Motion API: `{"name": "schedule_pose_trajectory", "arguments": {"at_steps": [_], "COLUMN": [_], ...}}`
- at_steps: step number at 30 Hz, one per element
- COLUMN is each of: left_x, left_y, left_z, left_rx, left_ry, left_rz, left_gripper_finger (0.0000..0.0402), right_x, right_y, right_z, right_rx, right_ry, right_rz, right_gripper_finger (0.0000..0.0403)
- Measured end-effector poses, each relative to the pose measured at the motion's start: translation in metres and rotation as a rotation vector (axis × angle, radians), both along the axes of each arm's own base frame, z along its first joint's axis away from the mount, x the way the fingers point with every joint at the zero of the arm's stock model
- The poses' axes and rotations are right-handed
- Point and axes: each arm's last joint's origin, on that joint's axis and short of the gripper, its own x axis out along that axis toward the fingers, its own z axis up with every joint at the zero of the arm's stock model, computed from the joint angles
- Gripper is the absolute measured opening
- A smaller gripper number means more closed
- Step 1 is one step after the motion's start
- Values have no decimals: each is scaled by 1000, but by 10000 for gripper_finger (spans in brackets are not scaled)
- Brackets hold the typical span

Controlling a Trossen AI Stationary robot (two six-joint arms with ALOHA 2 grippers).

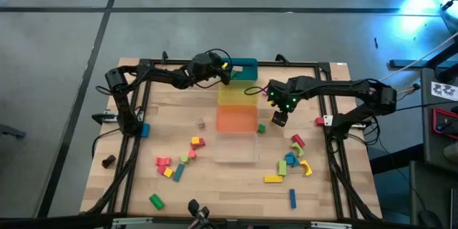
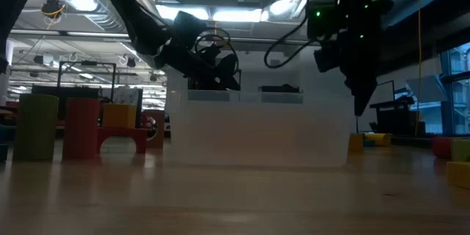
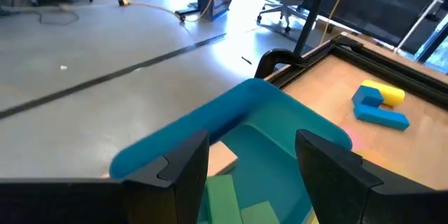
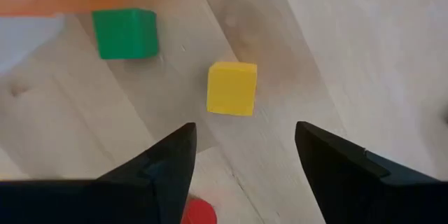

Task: Sort blocks by size
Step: Put the yellow square block into the yellow bin

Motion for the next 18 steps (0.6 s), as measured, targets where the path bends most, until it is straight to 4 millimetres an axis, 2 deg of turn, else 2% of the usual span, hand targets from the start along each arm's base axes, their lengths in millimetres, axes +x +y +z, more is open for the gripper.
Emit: {"name": "schedule_pose_trajectory", "arguments": {"at_steps": [6, 18], "left_x": [-1, -2], "left_y": [-1, -1], "left_z": [9, 9], "left_rx": [39, 50], "left_ry": [-7, 11], "left_rz": [-9, -16], "left_gripper_finger": [196, 196], "right_x": [10, 19], "right_y": [-3, -5], "right_z": [-16, -33], "right_rx": [12, 39], "right_ry": [29, 54], "right_rz": [-1, 1], "right_gripper_finger": [244, 244]}}
